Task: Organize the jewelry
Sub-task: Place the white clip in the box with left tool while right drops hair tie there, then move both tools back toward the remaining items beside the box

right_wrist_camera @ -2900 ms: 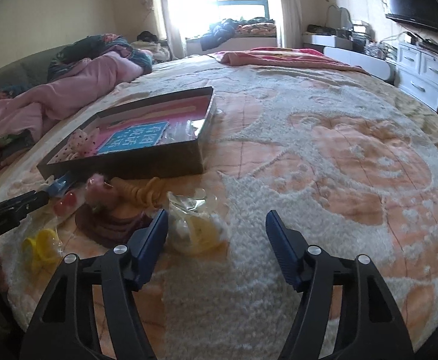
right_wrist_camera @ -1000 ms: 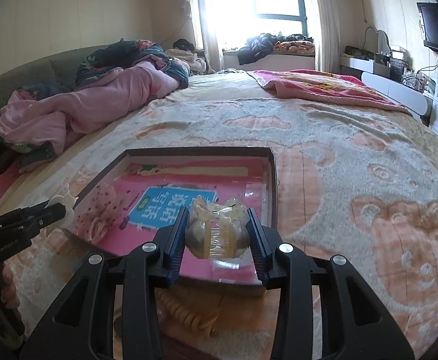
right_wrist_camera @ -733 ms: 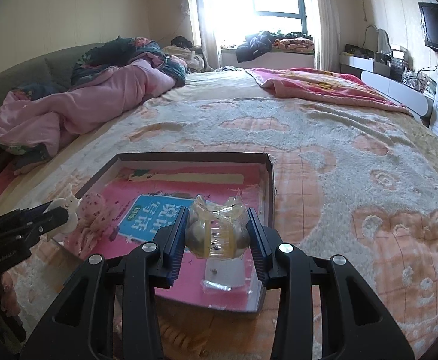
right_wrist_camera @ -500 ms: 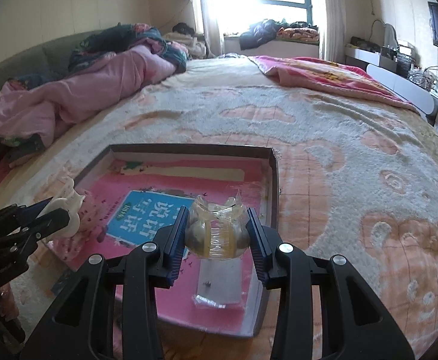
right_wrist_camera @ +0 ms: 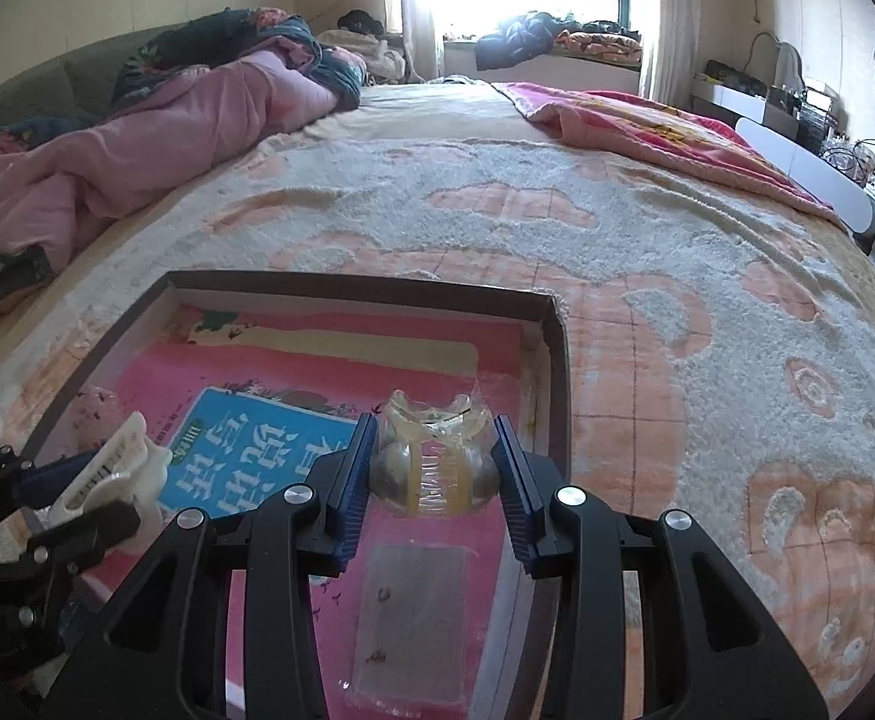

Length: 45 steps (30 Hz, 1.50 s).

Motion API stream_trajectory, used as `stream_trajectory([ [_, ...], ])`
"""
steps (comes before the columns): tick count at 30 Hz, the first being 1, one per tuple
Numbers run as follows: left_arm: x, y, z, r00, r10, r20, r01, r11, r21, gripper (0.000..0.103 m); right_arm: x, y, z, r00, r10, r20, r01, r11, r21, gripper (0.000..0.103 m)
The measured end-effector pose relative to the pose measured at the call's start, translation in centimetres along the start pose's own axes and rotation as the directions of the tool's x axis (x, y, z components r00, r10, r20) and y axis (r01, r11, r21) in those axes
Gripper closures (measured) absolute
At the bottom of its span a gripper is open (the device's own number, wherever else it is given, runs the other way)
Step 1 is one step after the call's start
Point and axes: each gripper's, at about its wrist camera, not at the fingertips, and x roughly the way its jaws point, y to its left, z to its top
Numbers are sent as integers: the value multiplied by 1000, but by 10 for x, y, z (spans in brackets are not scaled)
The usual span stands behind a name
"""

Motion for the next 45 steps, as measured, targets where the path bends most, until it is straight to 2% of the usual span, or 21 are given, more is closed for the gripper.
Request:
stream_trajectory([
  [13,7,3,-4,1000,1,-24,-2,1000,-21,74,10,1,0,1000,-19,-15,19,1000,0,65],
  [22,8,3,-4,999,4,-32,-5,1000,-21,73,-2,-1,-3,1000,-16,22,16,1000,13,46],
  [24,7,2,-5,1000,7,-29,-8,1000,-20,66,-7,-3,-4,999,-18,29,17,1000,16,43],
  [28,4,2,-5,1000,12,-21,-13,1000,-23,58,-14,-5,-7,999,-23,42,22,1000,18,37],
  [30,1,2,-5,1000,17,-15,-17,1000,-25,50,-21,-7,-9,998,-26,56,24,999,25,33],
  [34,-9,0,-6,1000,31,6,-31,999,-29,41,-35,-9,-13,996,-32,86,30,999,30,26],
  [39,-24,2,-6,998,48,44,-45,997,-56,20,-56,-10,-19,991,-43,129,39,999,34,19],
  [42,-34,3,-7,996,62,63,-57,996,-70,13,-70,-11,-24,987,-49,156,43,998,36,16],
  [45,-45,5,-7,994,69,85,-62,994,-88,12,-84,-12,-30,982,-53,180,46,998,43,14],
])
